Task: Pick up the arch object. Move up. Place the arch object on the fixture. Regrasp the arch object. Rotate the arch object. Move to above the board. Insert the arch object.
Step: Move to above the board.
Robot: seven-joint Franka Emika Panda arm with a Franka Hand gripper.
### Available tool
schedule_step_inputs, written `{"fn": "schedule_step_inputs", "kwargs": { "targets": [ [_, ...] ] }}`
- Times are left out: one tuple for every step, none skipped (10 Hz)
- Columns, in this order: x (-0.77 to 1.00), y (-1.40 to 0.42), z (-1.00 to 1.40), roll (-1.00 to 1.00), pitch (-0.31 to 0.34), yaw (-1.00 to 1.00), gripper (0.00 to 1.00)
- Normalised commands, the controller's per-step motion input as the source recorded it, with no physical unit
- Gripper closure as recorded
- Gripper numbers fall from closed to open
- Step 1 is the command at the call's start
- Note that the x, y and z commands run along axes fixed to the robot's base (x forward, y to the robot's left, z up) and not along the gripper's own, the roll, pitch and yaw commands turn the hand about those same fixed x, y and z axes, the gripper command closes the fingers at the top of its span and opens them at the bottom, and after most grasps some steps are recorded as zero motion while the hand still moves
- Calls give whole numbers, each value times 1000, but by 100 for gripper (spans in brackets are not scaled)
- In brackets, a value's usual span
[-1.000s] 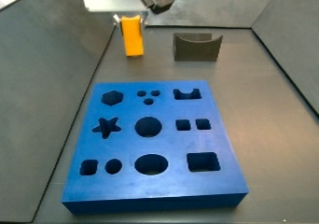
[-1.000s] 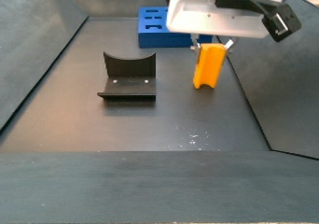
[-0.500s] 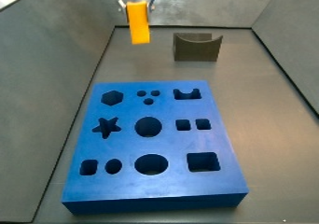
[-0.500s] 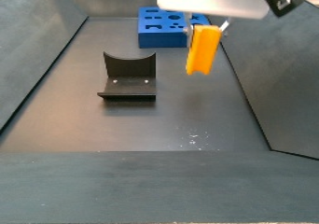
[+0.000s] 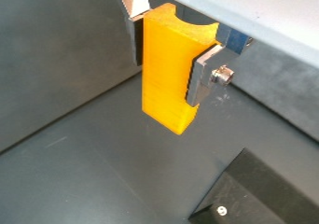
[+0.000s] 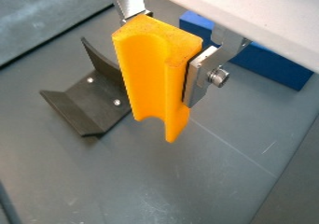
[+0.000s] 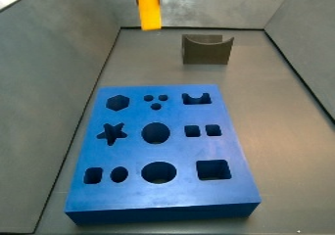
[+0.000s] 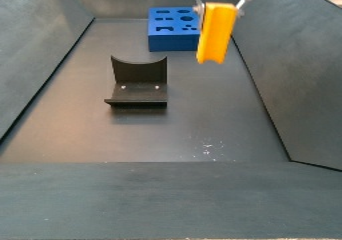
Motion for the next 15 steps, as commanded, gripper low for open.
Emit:
{"fn": "schedule_step_inputs", "kwargs": {
  "targets": [
    [73, -24, 1000, 161, 62, 49, 100],
    [60, -27, 1000, 153, 61, 45, 100],
    [52, -26, 1000, 150, 64, 44, 100],
    [44, -25, 1000, 146, 64, 43, 100],
    [27, -19, 822, 140, 63, 42, 100],
    [16, -16, 685, 135, 64, 41, 100],
    [12, -13, 551, 131, 64, 39, 100],
    [7, -12, 417, 126, 65, 36, 100],
    [9, -12, 239, 120, 67, 32, 100],
    [192, -1000, 393, -315, 521, -147, 100],
    [199, -1000, 370, -301, 509, -120, 100],
    [216, -1000, 384, -225, 443, -63, 100],
    [227, -1000, 373, -180, 335, -35, 100],
    [231, -1000, 370, -106, 241, -11, 100],
    [233, -1000, 379, -25, 169, 0, 100]
  ]
}}
